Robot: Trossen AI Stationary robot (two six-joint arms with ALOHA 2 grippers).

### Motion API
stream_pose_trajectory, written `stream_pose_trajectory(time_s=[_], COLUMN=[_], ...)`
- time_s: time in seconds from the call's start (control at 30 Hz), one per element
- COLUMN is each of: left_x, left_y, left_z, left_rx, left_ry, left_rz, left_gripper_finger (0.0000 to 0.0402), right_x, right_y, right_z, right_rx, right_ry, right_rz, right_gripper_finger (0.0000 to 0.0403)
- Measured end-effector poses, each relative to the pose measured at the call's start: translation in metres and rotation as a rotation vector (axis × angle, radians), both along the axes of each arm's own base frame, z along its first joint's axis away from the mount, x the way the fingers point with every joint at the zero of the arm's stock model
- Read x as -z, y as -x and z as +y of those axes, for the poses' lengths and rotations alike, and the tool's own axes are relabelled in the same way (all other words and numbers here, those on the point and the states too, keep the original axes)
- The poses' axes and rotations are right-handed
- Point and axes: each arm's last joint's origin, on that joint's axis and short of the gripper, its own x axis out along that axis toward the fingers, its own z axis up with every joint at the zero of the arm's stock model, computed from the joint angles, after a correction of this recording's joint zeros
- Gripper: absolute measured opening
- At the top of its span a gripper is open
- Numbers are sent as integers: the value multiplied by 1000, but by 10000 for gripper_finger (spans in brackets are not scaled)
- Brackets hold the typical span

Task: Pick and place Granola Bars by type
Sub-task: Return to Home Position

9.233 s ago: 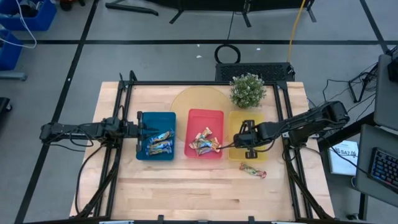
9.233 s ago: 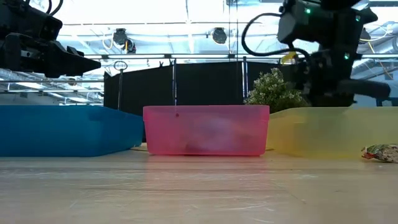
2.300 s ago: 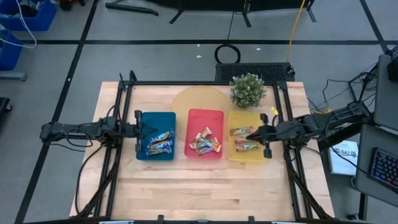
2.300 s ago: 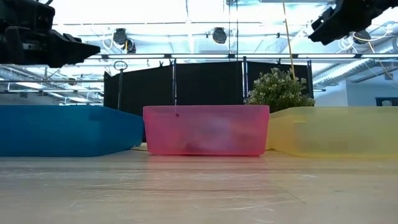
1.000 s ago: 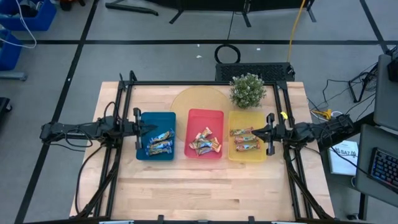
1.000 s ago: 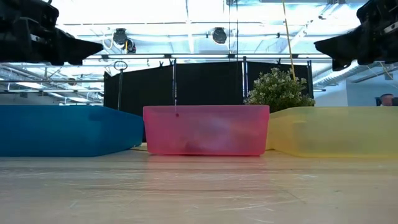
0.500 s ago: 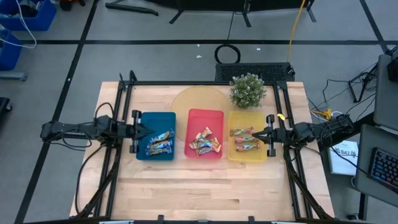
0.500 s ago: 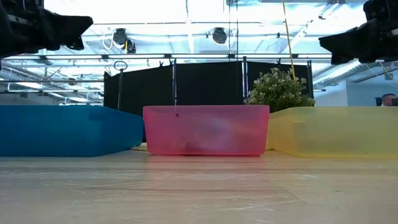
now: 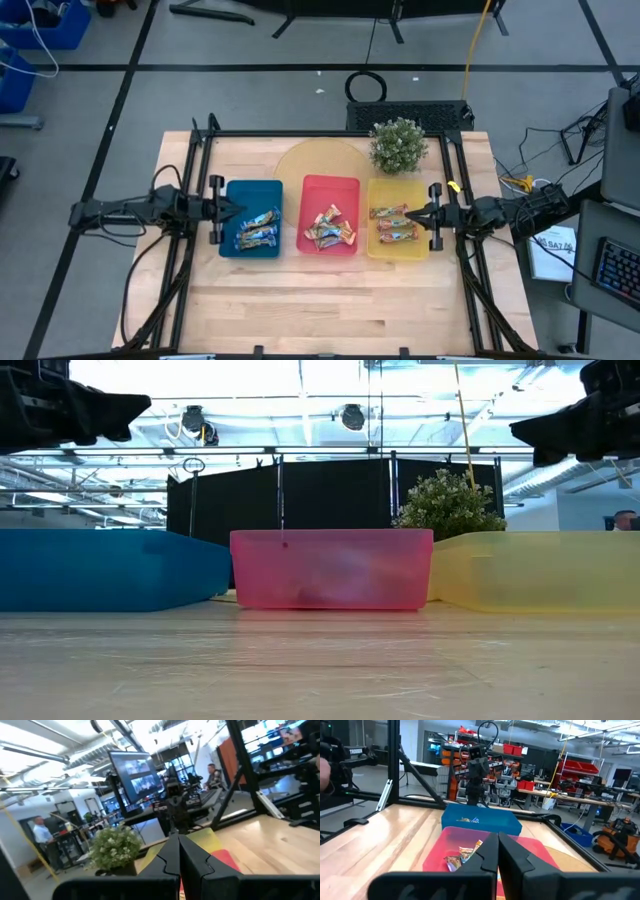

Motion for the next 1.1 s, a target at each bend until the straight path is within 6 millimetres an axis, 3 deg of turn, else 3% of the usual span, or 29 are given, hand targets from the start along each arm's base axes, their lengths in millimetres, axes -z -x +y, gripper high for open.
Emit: stream_pose_trajectory(time_s=[0.63,1.1], left_x=[9,10], left_y=[-2,-2], left_z=[4,4], left_rx=[-17,-5], left_ry=[160,225], left_rz=[104,108], left_gripper_finger=[25,13], right_x=[-2,-2], right_y=[0,0], right_z=[0,0], right_rx=[10,5], right_ry=[84,29], right_rz=[-20,-21], right_gripper_finger=[0,0])
